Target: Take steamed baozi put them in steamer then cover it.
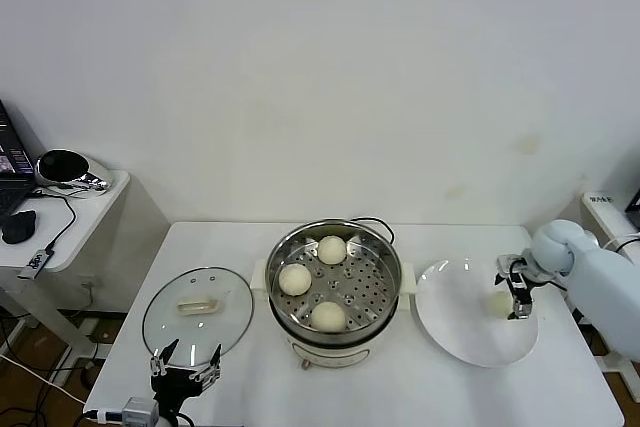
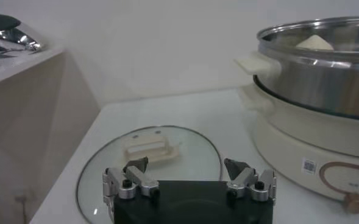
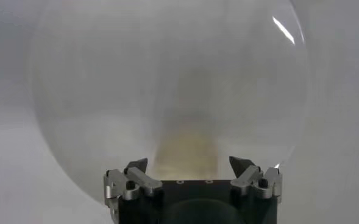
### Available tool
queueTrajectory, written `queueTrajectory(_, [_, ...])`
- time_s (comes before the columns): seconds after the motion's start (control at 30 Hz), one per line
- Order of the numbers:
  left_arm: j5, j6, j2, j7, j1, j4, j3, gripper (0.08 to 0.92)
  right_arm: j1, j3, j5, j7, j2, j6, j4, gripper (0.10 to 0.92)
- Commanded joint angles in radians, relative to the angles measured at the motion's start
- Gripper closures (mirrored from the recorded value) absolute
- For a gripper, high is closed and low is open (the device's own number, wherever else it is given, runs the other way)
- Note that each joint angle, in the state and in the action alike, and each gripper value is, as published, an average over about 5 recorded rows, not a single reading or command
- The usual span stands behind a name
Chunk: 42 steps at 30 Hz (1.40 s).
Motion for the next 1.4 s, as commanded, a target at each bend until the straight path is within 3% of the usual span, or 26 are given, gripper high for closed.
queueTrajectory(0.03, [0.001,0.0,0.0,0.002,-0.003,0.005,0.001,0.177,-0.012,0.011,-0.024,0.007,0.025,0.006,-0.037,0.203])
queueTrajectory(0.5, [0.001,0.001,0.0,0.002,-0.012,0.018,0.002,0.177,-0.014,0.009,-0.012,0.024,0.023,-0.004,-0.041,0.21])
queueTrajectory(0.77, [0.0,0.0,0.003,0.002,-0.012,0.019,0.004,0.177,-0.003,0.004,0.036,0.015,-0.004,-0.025,-0.006,0.408])
queueTrajectory(0.87, [-0.001,0.0,0.005,0.002,-0.016,0.021,0.007,0.177,0.022,-0.018,0.091,0.005,-0.038,-0.055,0.043,0.453])
queueTrajectory(1.07, [-0.003,-0.002,0.005,-0.003,-0.034,0.032,0.012,0.177,0.179,-0.169,0.235,-0.02,-0.109,-0.119,0.149,0.465])
queueTrajectory(1.4, [0.028,0.007,0.015,-0.005,-0.057,0.018,0.003,0.177,0.826,-0.772,0.631,-0.035,-0.07,-0.289,0.377,0.465])
